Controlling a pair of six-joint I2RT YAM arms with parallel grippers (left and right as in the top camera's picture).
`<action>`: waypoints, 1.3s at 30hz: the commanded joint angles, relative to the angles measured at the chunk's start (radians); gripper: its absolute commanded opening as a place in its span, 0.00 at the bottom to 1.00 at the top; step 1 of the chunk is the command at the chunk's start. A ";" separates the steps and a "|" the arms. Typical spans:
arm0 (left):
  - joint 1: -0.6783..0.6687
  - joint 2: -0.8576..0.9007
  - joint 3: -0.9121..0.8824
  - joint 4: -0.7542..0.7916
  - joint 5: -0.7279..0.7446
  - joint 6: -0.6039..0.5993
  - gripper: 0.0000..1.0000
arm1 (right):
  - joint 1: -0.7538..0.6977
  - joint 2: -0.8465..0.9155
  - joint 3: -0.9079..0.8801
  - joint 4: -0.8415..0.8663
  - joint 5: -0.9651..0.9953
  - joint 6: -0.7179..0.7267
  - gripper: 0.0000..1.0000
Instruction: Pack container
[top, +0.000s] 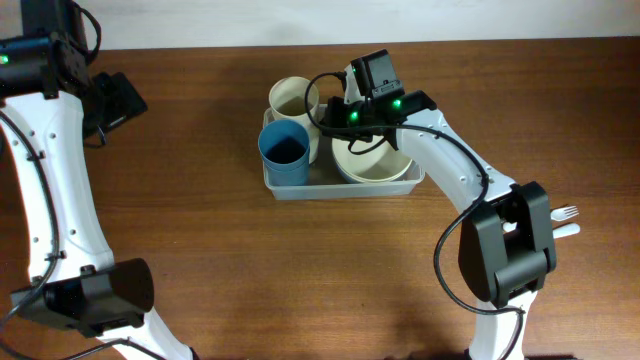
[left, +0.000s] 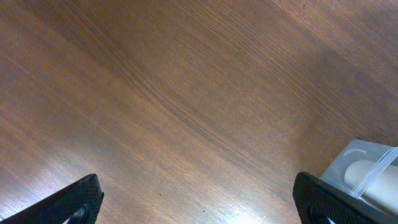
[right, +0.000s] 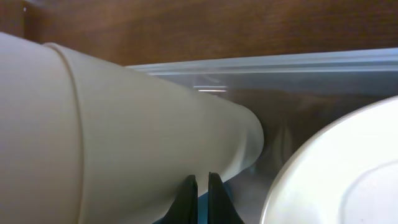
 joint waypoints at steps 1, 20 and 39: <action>0.003 -0.004 0.008 -0.001 -0.007 0.008 1.00 | 0.008 0.002 0.017 0.004 -0.030 -0.030 0.04; 0.003 -0.004 0.008 -0.001 -0.007 0.008 1.00 | 0.007 0.002 0.017 -0.002 -0.049 -0.094 0.04; 0.003 -0.004 0.008 -0.001 -0.007 0.008 0.99 | 0.007 0.002 0.017 0.003 -0.064 -0.138 0.04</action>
